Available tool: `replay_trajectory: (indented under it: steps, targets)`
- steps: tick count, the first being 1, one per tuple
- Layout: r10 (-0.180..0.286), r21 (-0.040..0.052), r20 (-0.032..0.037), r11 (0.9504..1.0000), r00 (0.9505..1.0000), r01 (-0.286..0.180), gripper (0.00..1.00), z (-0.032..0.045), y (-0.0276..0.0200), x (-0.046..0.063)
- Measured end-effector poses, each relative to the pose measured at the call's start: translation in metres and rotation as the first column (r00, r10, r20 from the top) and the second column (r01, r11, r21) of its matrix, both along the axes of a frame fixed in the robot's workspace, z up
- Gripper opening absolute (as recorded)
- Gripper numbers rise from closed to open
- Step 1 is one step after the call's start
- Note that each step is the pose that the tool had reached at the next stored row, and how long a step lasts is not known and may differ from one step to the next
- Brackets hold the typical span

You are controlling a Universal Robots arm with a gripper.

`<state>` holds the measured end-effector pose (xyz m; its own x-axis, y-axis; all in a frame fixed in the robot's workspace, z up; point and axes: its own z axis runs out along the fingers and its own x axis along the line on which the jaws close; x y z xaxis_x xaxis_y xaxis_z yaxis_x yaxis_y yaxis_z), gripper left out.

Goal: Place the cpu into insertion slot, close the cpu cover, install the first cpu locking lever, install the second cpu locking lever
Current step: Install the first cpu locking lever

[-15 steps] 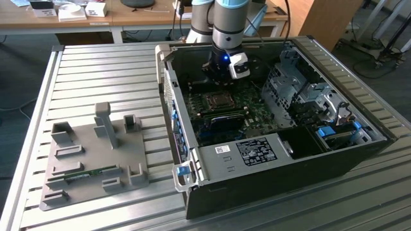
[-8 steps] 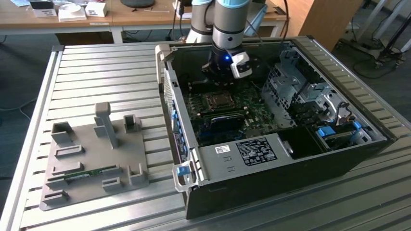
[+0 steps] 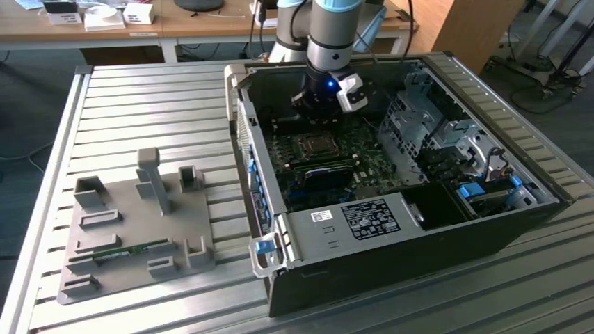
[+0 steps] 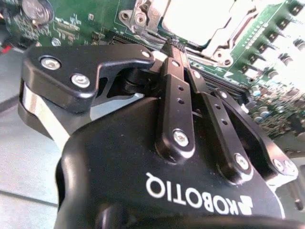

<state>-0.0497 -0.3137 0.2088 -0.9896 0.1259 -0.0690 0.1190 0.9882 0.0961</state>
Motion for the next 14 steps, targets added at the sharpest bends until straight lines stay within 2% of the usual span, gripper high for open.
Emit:
replay_trajectory:
  steps: [1, 2, 5, 6, 10, 14]
  targets:
    - [0.013, -0.0035, -0.0008, 0.9999, 0.9999, -0.013, 0.11, -0.0001, 0.0, 0.0]
    - [0.024, -0.011, -0.0023, 0.9996, 0.9997, -0.024, 0.11, 0.0, 0.0, -0.0001]
    - [0.049, -0.0462, -0.0089, 0.9977, 0.9988, -0.049, 0.11, 0.0, 0.0, 0.0]
    - [0.053, -0.0494, -0.0099, 0.9973, 0.9985, -0.054, 0.11, 0.0, 0.0, 0.0]
    - [0.056, -0.0496, -0.0109, 0.9971, 0.9983, -0.057, 0.11, 0.0004, 0.0, 0.0]
    - [0.062, -0.0496, -0.0109, 0.9968, 0.998, -0.063, 0.11, 0.0042, -0.0001, 0.0]
